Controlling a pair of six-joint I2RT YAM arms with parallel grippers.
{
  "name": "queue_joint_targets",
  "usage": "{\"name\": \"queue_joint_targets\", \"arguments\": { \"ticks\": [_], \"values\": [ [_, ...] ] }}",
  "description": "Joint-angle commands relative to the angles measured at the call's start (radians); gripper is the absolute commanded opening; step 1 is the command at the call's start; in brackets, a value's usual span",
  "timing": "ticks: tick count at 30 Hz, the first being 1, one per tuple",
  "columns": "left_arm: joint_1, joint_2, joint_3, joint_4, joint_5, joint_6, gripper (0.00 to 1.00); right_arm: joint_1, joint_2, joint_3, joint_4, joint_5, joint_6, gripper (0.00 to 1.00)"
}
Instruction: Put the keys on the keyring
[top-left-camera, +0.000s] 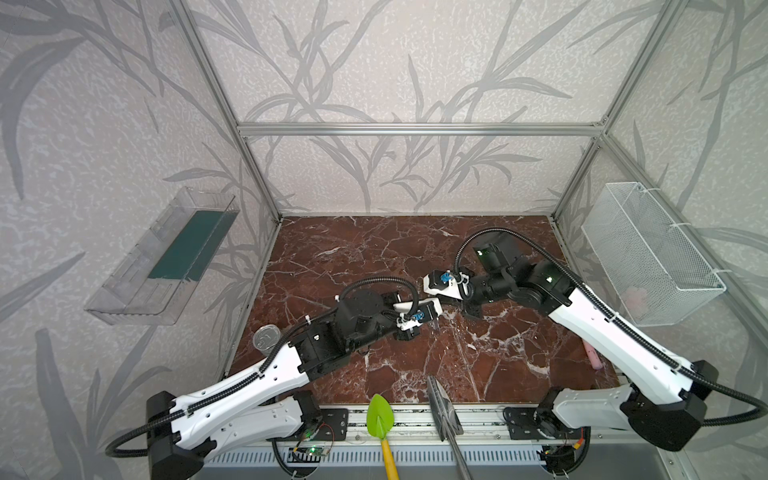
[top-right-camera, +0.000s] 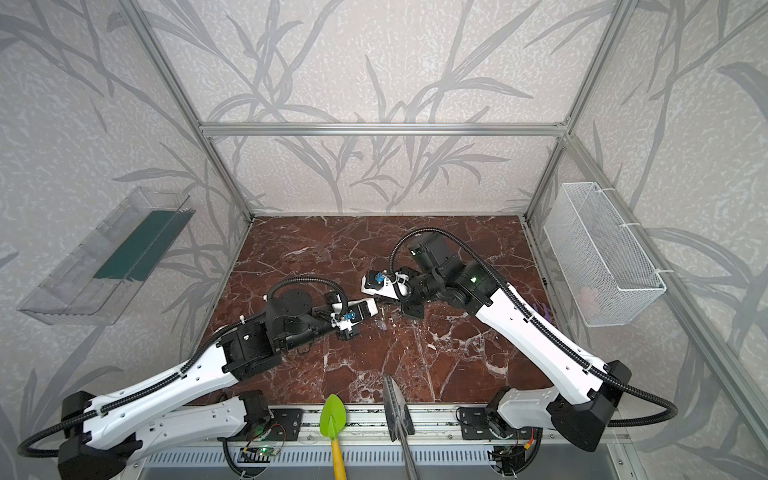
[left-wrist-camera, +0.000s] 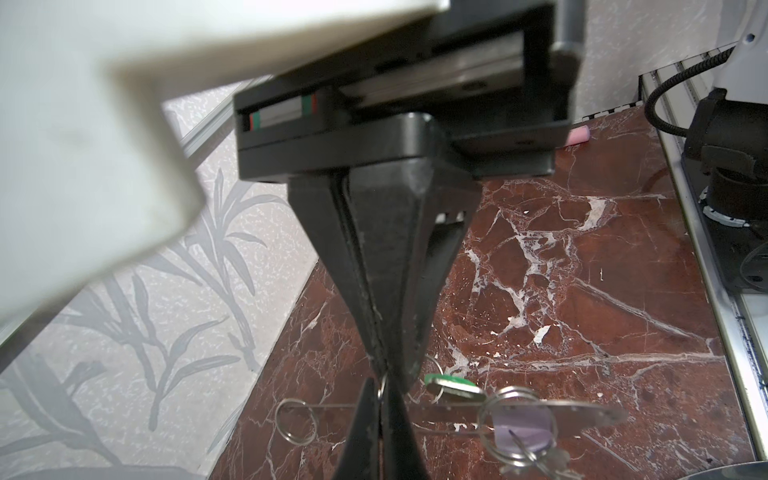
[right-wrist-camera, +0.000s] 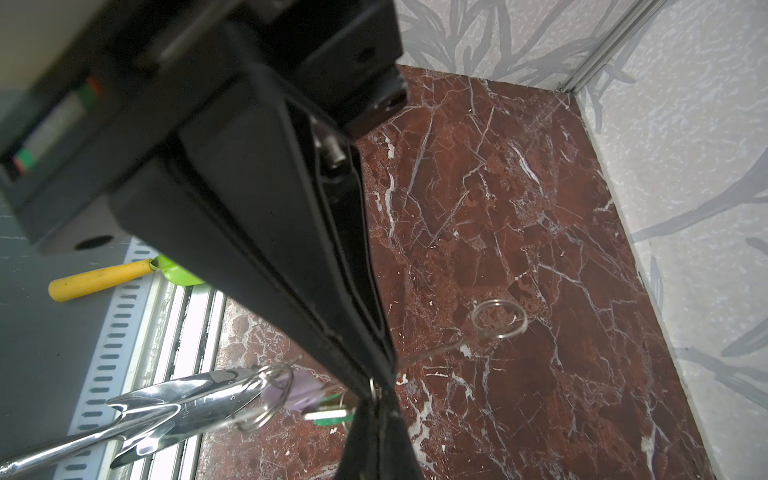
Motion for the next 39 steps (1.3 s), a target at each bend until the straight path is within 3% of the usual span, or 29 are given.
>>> {"name": "queue_joint_targets", "arguments": {
  "ticks": [1,9,14,20,25,29,39],
  "values": [
    [-0.001,0.001,-0.012,0.041,-0.031,0.002,0.0,0.01,-0.053,-0.016,0.084,-0.005,0.061,0.0],
    [0.01,-0.039,-0.162,0.343,-0.016,-0.112,0.0,0.01,-0.168,-0.174,0.286,0.105,0.235,0.03],
    [0.036,-0.048,-0.22,0.492,0.002,-0.17,0.0,0.01,-0.222,-0.245,0.372,0.165,0.346,0.2],
    [0.1,-0.037,-0.262,0.636,0.073,-0.252,0.0,0.01,-0.266,-0.327,0.469,0.196,0.473,0.28],
    [0.207,-0.016,-0.316,0.8,0.266,-0.371,0.0,0.01,-0.283,-0.424,0.628,0.184,0.587,0.32],
    [0.25,0.014,-0.368,0.945,0.342,-0.416,0.0,0.01,-0.294,-0.491,0.762,0.168,0.657,0.36],
    [0.261,0.07,-0.401,1.107,0.382,-0.484,0.0,0.01,-0.236,-0.502,0.845,0.108,0.702,0.37]
  ]
}}
